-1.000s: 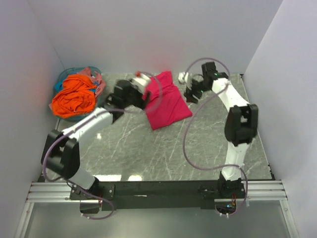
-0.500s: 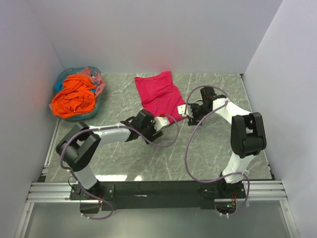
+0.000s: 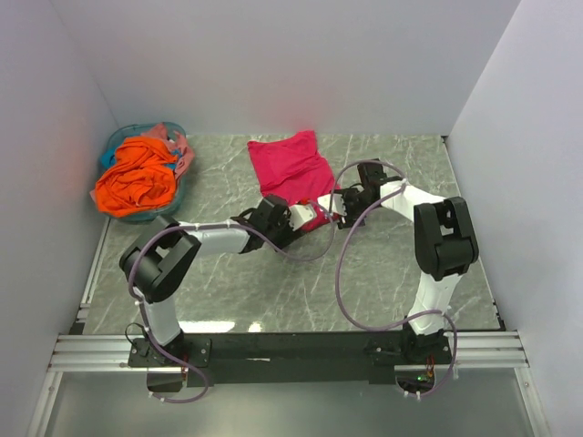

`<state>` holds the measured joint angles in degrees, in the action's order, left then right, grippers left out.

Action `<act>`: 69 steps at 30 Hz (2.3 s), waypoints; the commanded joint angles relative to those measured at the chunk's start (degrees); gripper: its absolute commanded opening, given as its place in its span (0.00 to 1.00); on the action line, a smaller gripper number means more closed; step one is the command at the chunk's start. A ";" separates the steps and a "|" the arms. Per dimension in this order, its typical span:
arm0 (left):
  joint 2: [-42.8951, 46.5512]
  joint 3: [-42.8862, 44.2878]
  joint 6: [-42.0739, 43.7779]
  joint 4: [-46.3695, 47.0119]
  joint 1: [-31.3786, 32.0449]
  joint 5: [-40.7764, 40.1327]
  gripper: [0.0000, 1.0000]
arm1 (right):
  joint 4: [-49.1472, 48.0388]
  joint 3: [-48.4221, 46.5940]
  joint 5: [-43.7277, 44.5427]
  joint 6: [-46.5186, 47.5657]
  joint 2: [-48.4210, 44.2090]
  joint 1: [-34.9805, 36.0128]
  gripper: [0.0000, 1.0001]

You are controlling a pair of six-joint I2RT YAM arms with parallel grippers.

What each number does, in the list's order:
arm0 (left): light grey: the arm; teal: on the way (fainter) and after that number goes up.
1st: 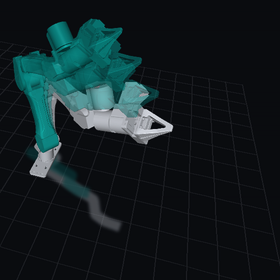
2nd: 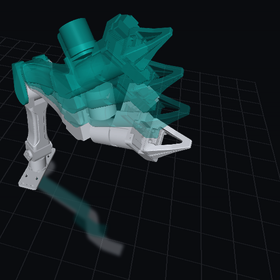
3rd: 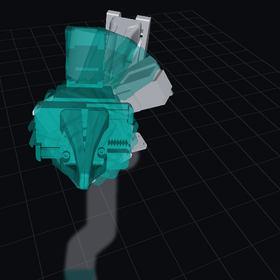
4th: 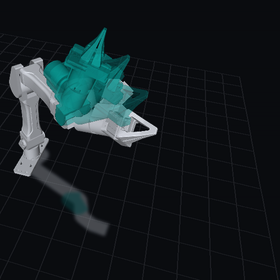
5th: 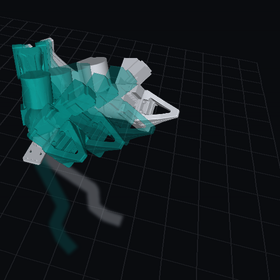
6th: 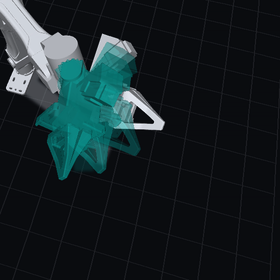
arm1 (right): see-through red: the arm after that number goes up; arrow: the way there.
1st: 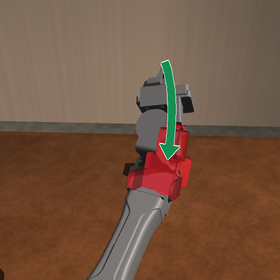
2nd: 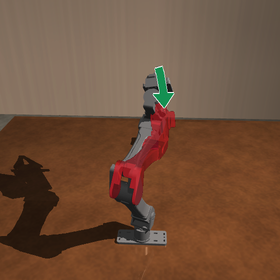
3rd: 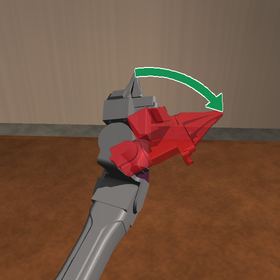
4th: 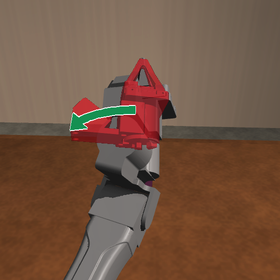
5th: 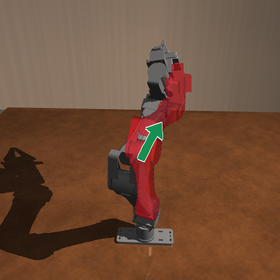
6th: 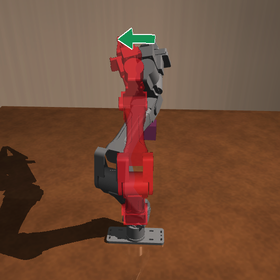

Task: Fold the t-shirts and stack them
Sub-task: Fold the tshirt

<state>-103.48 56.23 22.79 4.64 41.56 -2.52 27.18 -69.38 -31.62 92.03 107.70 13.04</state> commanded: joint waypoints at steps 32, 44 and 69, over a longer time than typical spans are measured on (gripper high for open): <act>8.73 0.55 -5.99 -19.93 8.95 14.38 0.00 | 20.11 13.27 -1.17 -4.65 -20.12 1.73 0.00; 17.96 -5.33 -25.41 -19.59 27.42 17.04 0.01 | 32.40 34.04 -1.70 -5.89 -53.01 0.94 0.00; 19.56 -2.28 -17.69 -7.73 -0.50 7.44 0.00 | 15.02 -9.43 -6.00 -27.15 -13.68 2.78 0.00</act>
<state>-81.43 49.67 2.15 -8.43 44.38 3.42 48.90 -71.05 -35.92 72.71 88.44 14.70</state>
